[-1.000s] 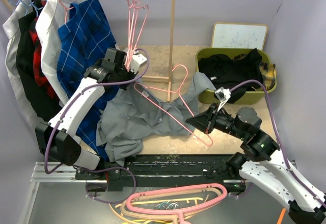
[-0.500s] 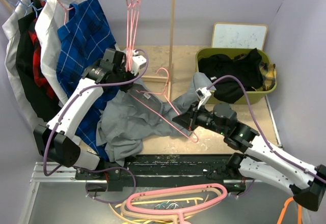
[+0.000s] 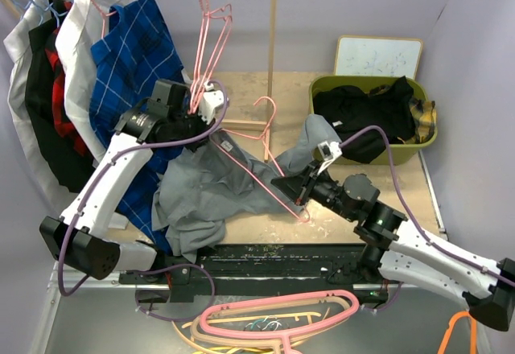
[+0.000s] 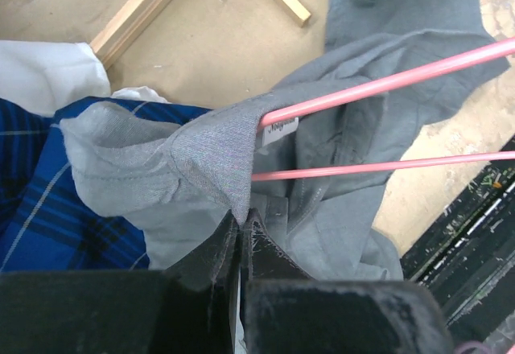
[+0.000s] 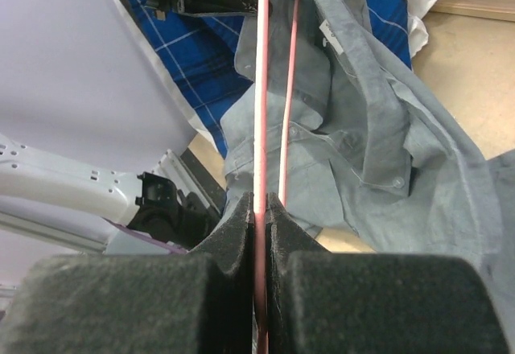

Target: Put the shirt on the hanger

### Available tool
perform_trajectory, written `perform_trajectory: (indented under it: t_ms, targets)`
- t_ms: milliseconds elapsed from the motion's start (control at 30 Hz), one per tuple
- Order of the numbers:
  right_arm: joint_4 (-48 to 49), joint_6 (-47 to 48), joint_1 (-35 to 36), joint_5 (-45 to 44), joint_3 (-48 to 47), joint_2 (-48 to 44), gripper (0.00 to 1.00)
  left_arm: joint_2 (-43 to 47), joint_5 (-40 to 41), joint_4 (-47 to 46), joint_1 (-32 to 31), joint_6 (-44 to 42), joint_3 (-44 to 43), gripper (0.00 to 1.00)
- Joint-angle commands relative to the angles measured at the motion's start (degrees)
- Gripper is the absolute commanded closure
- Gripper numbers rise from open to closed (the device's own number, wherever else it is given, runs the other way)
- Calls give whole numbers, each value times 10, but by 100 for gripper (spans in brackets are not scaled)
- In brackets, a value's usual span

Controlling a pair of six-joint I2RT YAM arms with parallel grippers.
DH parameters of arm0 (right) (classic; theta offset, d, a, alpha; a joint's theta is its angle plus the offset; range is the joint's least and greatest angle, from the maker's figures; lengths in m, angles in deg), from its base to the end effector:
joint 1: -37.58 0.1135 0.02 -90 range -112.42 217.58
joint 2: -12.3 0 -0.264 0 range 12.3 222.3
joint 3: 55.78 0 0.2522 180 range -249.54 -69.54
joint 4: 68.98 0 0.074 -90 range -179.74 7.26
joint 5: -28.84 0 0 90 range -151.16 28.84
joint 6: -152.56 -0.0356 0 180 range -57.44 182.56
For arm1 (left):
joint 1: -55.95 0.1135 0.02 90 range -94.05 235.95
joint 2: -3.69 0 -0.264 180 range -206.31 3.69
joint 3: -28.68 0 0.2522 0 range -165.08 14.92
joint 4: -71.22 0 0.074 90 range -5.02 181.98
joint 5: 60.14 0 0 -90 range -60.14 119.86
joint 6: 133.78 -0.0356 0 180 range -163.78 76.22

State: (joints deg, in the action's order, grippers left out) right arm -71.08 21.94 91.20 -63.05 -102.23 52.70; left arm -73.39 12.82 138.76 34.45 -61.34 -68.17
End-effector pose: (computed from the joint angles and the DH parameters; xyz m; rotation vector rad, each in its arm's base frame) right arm 0.1072 0.1435 0.3187 -0.1574 1.6386 1.2737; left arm 0.2482 -0.1090 0.3761 0.9286 2.2046 -0.3893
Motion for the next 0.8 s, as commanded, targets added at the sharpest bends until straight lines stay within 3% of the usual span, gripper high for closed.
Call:
perform_trajectory:
  t_ms: [0,300,533,767]
  targets:
    - [150,-11,12,12,-2,50,100,17,-49,16,-1,-7,-27,100]
    - [195,-26,49,17,13,46,100,19,8,23,0,-12,-79,100]
    - [249,-4,51,-24,-6,33,100,18,-72,83,4,-17,-157,100]
    - [346,-21,62,15,-6,138,100,37,-116,78,23,-16,-135,100]
